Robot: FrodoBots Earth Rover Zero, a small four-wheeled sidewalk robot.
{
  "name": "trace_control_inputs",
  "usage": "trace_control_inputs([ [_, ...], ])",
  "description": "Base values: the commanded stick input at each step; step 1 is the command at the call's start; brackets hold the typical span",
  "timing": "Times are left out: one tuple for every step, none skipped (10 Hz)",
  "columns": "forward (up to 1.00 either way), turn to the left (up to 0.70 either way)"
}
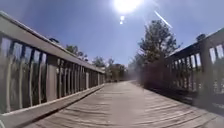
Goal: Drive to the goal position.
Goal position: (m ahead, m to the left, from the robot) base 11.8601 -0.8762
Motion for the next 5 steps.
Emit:
trace_control_inputs([
  [0.44, 0.02],
  [0.44, 0.02],
  [0.44, 0.02],
  [0.44, 0.02],
  [0.44, 0.02],
])
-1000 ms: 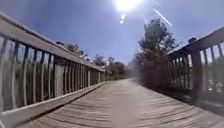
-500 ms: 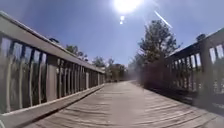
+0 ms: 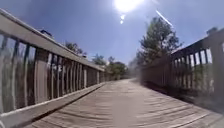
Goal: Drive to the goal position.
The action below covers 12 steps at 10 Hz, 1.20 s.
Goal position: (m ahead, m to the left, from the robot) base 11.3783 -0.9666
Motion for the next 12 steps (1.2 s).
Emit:
trace_control_inputs([
  [0.44, 0.02],
  [0.44, 0.02],
  [0.44, 0.02],
  [0.44, 0.02],
  [0.44, 0.02],
  [0.44, 0.02],
  [0.44, 0.02],
  [0.44, 0.02],
  [0.44, 0.02],
  [0.44, 0.02],
  [0.44, 0.02],
  [0.44, 0.02],
])
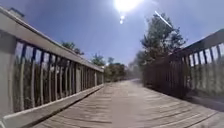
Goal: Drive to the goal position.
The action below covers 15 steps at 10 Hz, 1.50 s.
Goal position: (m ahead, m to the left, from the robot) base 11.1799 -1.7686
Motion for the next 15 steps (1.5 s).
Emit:
trace_control_inputs([
  [0.44, 0.02],
  [0.44, 0.02],
  [0.44, 0.02],
  [0.44, 0.02],
  [0.44, 0.02],
  [0.44, 0.02],
  [0.44, 0.02],
  [0.44, 0.02],
  [0.44, 0.02],
  [0.44, 0.02],
  [0.44, 0.02],
  [0.44, 0.02],
  [0.44, 0.02],
  [0.44, 0.02],
  [0.44, 0.02],
])
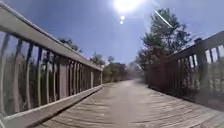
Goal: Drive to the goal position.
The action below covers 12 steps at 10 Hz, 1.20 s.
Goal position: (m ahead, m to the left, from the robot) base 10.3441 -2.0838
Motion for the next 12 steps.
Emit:
trace_control_inputs([
  [0.44, 0.02],
  [0.44, 0.02],
  [0.44, 0.02],
  [0.44, 0.02],
  [0.44, 0.02],
  [0.44, 0.02],
  [0.44, 0.02],
  [0.44, 0.02],
  [0.44, 0.02],
  [0.44, 0.02],
  [0.44, 0.02],
  [0.44, 0.02],
])
